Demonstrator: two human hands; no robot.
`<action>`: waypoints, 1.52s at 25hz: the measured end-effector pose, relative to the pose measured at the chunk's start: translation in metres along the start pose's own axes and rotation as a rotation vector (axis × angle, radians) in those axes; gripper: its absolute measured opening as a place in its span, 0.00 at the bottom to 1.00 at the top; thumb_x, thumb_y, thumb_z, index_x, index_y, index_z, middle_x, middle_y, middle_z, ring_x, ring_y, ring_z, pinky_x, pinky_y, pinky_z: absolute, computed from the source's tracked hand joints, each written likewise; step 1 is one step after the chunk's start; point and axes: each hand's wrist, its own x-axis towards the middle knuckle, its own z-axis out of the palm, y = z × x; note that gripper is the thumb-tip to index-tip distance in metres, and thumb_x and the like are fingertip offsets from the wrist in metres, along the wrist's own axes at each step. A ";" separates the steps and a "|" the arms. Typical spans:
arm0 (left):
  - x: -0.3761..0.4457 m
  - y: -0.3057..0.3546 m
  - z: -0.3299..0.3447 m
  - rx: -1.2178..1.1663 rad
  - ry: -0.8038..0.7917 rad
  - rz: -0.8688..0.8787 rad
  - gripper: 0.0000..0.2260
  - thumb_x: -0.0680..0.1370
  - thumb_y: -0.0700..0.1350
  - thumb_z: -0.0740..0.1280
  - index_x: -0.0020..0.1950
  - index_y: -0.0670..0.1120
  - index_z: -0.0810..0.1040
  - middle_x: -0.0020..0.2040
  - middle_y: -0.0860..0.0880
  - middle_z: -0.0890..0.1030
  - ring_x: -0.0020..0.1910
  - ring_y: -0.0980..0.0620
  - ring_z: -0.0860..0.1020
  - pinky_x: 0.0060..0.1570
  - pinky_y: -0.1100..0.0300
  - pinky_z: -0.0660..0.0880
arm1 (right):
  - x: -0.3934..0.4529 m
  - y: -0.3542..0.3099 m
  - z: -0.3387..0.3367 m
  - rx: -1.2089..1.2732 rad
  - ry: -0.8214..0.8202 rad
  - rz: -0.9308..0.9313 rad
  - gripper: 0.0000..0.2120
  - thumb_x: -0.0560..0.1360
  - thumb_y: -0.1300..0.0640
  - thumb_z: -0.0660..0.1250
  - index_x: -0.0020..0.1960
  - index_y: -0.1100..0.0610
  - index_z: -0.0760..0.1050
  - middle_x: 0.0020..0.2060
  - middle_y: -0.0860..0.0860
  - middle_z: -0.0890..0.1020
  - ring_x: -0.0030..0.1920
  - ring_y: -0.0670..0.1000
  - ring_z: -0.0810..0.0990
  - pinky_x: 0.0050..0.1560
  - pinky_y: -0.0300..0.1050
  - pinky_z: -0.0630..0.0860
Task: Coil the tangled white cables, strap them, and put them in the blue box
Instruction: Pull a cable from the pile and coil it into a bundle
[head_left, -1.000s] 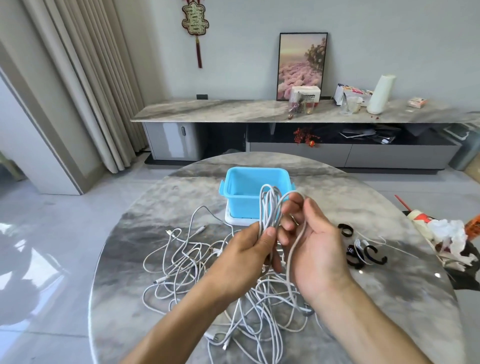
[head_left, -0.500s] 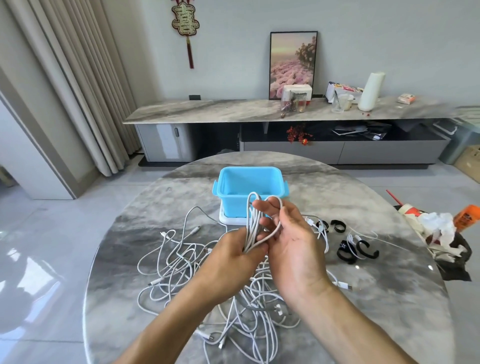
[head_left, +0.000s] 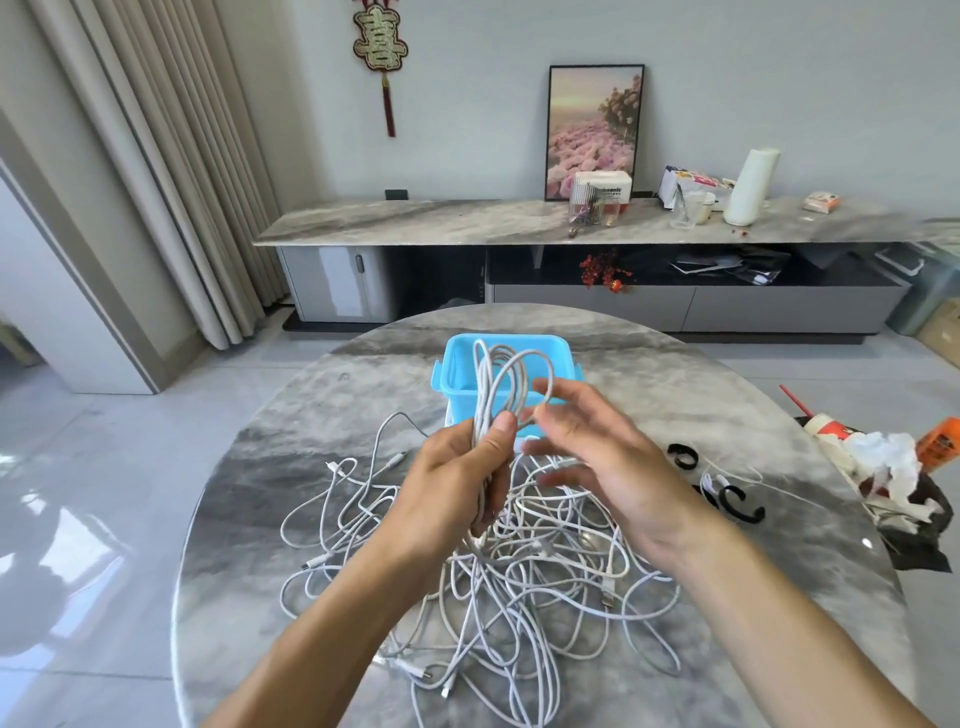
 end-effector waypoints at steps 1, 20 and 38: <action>0.001 0.000 -0.003 0.023 0.039 0.017 0.22 0.81 0.54 0.60 0.29 0.46 0.72 0.25 0.46 0.68 0.23 0.53 0.64 0.25 0.63 0.61 | -0.002 -0.001 -0.003 -0.121 -0.142 0.072 0.20 0.72 0.46 0.70 0.62 0.49 0.76 0.54 0.50 0.85 0.53 0.54 0.83 0.54 0.50 0.76; 0.003 0.002 -0.011 -0.415 0.152 -0.105 0.11 0.82 0.45 0.62 0.42 0.41 0.72 0.25 0.49 0.63 0.22 0.52 0.64 0.26 0.60 0.70 | -0.010 -0.023 -0.047 -0.058 -0.385 0.142 0.05 0.72 0.61 0.73 0.45 0.57 0.79 0.33 0.58 0.79 0.28 0.52 0.77 0.27 0.41 0.75; -0.007 -0.023 0.020 0.192 -0.062 0.113 0.09 0.78 0.53 0.67 0.41 0.49 0.77 0.26 0.53 0.69 0.23 0.52 0.69 0.23 0.53 0.74 | -0.003 -0.010 -0.011 -0.121 0.027 -0.199 0.06 0.77 0.68 0.67 0.51 0.60 0.73 0.30 0.52 0.80 0.30 0.48 0.77 0.33 0.39 0.75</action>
